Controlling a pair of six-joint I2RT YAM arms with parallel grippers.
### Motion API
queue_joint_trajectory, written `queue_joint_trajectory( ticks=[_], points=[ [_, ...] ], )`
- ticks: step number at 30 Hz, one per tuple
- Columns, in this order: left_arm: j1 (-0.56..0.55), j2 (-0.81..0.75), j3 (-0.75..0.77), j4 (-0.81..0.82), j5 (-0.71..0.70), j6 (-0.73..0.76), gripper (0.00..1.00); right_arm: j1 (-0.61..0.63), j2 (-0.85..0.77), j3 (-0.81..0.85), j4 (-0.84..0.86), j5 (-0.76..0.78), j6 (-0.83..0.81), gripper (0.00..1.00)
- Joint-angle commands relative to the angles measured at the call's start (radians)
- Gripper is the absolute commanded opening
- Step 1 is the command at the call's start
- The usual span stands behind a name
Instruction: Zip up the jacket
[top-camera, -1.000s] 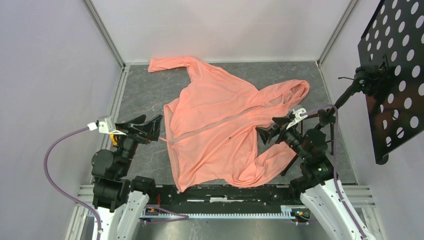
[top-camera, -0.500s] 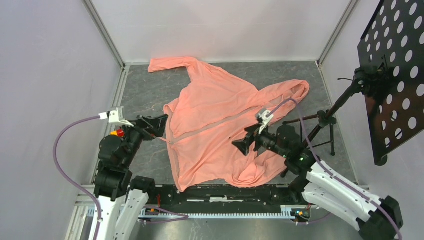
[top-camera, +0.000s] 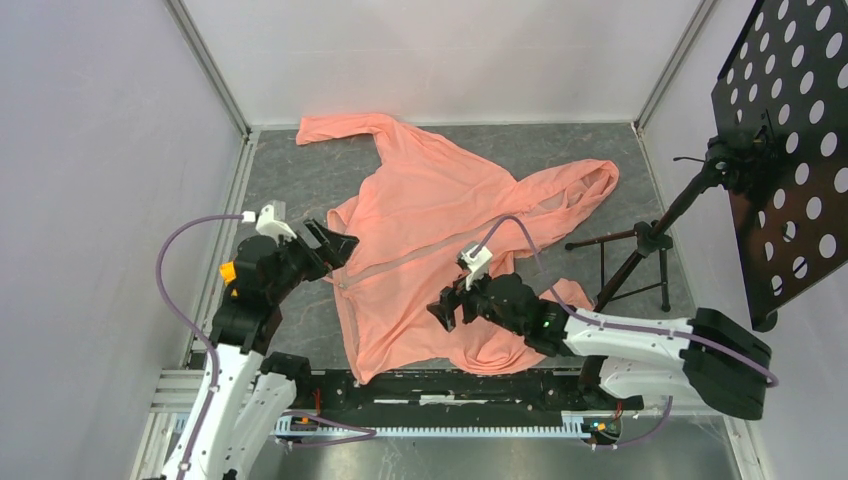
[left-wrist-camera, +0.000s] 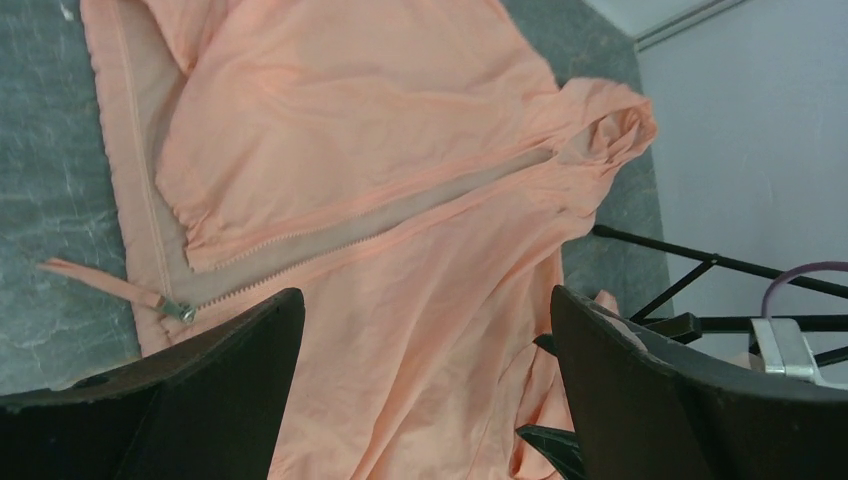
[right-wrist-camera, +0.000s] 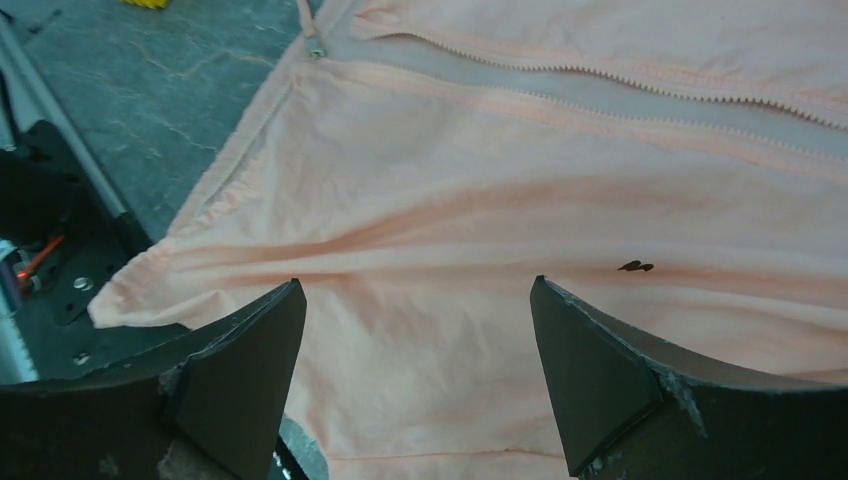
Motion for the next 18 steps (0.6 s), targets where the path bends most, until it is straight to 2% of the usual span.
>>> queue_joint_trajectory(
  ticks=[1,6,10,14,18],
  points=[
    [0.000,0.099,0.011,-0.004,0.056,-0.042,0.97,0.039,0.050,0.072,0.029,0.206,-0.013,0.90],
    [-0.001,0.161,-0.007,0.020,0.013,-0.054,0.98,0.043,0.047,0.073,0.008,0.251,-0.061,0.91],
    [0.000,0.336,0.034,0.020,0.043,-0.088,0.97,0.066,0.099,0.096,0.040,0.250,-0.059,0.90],
    [-0.001,0.486,0.104,-0.023,0.085,-0.056,0.92,0.118,0.178,0.146,0.030,0.304,-0.040,0.88],
    [-0.001,0.553,0.145,-0.075,0.021,-0.011,0.89,0.171,0.255,0.204,-0.006,0.397,-0.004,0.87]
  ],
)
